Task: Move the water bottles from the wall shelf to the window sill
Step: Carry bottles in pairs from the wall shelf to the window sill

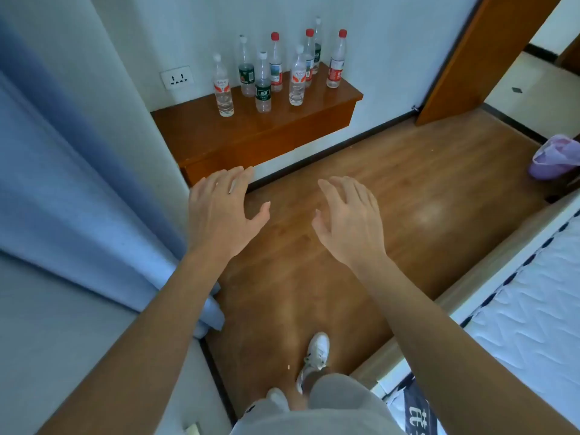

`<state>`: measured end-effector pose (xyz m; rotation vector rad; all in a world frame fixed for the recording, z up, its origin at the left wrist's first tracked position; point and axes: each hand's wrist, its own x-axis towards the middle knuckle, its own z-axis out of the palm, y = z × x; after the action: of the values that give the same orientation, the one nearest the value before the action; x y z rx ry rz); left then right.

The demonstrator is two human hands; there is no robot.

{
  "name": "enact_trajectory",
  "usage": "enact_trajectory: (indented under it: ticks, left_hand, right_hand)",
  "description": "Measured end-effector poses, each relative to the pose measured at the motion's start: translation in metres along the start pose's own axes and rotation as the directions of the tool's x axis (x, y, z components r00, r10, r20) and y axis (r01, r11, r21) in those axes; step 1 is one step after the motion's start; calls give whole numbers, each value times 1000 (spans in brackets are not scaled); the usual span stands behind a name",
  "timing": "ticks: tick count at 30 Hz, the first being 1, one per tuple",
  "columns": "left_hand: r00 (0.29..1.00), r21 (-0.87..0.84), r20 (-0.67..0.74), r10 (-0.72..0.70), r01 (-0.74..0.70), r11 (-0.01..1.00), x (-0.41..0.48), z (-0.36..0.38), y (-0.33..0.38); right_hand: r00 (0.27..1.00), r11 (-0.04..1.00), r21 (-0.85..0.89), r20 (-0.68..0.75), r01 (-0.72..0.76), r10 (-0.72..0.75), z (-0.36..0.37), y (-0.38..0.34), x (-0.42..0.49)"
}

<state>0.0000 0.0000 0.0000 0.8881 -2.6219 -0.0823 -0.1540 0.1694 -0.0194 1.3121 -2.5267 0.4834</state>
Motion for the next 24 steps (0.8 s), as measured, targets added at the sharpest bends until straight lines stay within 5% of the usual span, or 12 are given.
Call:
enact_trajectory:
  ticks: [11, 24]
  left_hand:
    - [999, -10, 9, 45, -45, 999, 83, 54, 22]
    - [992, -10, 63, 113, -113, 994, 278, 133, 126]
  right_hand:
    - [997, 998, 5, 55, -63, 63, 33, 60, 59]
    - [981, 985, -17, 88, -169, 170, 49, 215, 198]
